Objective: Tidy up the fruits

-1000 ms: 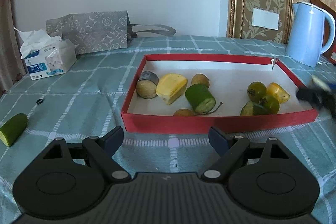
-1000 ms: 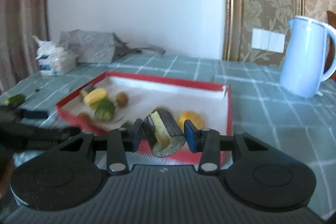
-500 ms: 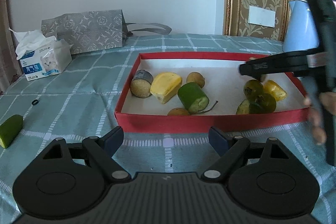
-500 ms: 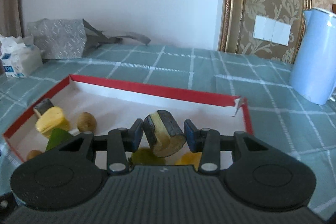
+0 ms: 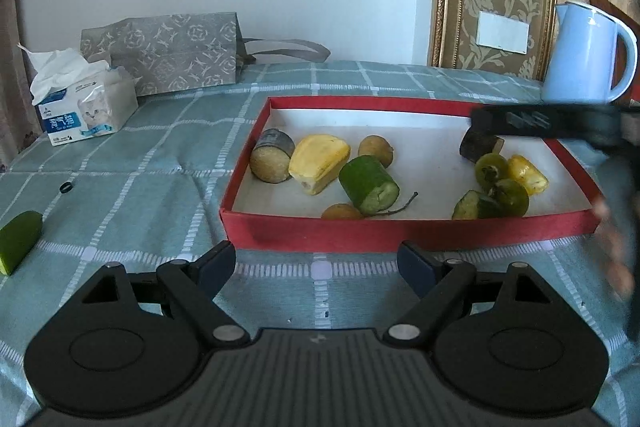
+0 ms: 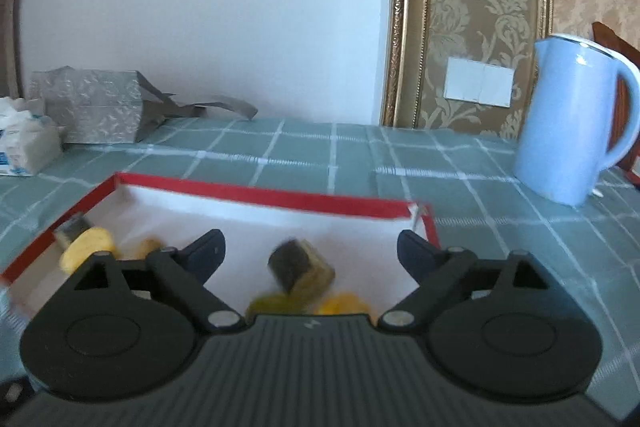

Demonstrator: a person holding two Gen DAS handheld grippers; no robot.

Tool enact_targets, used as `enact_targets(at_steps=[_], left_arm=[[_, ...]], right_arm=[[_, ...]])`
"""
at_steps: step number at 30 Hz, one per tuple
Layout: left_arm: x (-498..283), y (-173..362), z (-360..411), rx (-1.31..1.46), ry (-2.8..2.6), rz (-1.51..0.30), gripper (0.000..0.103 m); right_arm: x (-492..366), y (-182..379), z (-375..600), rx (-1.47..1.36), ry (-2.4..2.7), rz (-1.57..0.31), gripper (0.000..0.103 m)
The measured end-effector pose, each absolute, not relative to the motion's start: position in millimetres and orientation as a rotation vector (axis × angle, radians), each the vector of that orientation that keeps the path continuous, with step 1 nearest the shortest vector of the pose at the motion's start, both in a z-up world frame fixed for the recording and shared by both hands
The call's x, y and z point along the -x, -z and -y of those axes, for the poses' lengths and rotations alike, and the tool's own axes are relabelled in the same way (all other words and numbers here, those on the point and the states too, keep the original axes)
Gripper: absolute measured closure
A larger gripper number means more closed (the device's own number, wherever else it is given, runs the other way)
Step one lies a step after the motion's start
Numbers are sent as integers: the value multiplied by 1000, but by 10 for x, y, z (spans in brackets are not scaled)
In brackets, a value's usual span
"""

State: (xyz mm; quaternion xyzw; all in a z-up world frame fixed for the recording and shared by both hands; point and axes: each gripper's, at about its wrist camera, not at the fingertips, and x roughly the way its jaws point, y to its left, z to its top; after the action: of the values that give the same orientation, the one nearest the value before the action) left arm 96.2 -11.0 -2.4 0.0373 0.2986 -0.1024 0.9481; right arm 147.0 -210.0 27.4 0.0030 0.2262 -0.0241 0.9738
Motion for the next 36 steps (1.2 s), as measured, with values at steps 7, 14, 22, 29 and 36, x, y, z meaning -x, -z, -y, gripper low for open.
enact_targets(at_steps=[7,14,22,29,36], left_arm=[[-871,-8,145,-104,184,-569,15],[-767,-46,104,-49,200,-588,15],[-525,-94,189,-62,174,-553,15],[-437,-159,281,-78,175,-521,14],[-410,-163,344,-98,164,-501,14]], right_arm=[[-647,-298,2125,-62,40,-451,0],[-252,-99,2158,-107,-19,-558,0],[-415,43,2159,-147,32,-633,0],[-440,29,2186,-171,62,-612,0],[-444,17,2187,-162,88,-602,0]])
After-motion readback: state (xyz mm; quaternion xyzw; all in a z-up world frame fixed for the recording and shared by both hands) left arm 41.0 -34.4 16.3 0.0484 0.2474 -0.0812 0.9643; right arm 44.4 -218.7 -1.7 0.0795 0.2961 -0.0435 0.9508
